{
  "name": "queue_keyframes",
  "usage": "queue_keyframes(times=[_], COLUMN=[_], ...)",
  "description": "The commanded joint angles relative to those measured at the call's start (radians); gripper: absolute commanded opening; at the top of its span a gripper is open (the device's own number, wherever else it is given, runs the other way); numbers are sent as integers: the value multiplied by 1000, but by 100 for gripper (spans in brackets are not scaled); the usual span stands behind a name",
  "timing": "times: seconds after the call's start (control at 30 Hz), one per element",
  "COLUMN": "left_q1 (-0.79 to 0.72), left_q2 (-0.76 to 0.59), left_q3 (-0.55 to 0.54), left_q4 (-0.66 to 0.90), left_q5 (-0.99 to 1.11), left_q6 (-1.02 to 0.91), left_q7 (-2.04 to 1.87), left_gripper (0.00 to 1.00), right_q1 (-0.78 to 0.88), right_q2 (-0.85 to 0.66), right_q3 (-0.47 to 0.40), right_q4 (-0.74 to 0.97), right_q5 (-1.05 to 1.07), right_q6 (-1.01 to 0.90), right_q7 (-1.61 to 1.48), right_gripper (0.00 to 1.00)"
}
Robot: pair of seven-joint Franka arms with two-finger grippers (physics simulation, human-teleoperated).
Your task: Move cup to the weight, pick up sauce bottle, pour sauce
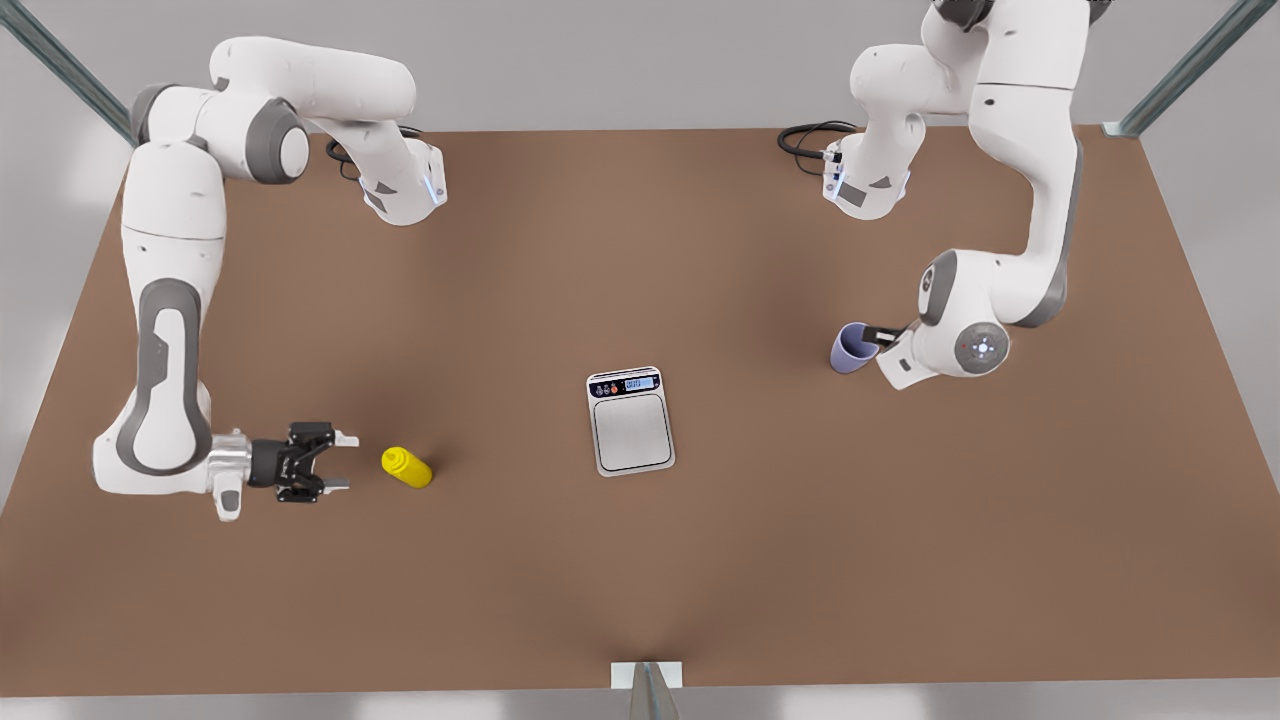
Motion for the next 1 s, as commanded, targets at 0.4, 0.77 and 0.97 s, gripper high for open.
queue_keyframes(times=[0.4,0.77,0.97], left_q1=[-4,-100,-258], left_q2=[91,30,337], left_q3=[0,-3,-35], left_q4=[-25,130,751], left_q5=[-37,-83,-51], left_q6=[111,59,-147], left_q7=[19,-138,-673], left_gripper=[40,21,21], right_q1=[-30,-30,-29], right_q2=[110,161,167], right_q3=[3,11,37], right_q4=[1,-11,-10], right_q5=[180,243,263], right_q6=[-48,-132,-131], right_q7=[-1388,-1355,-1345], right_gripper=[100,100,100])
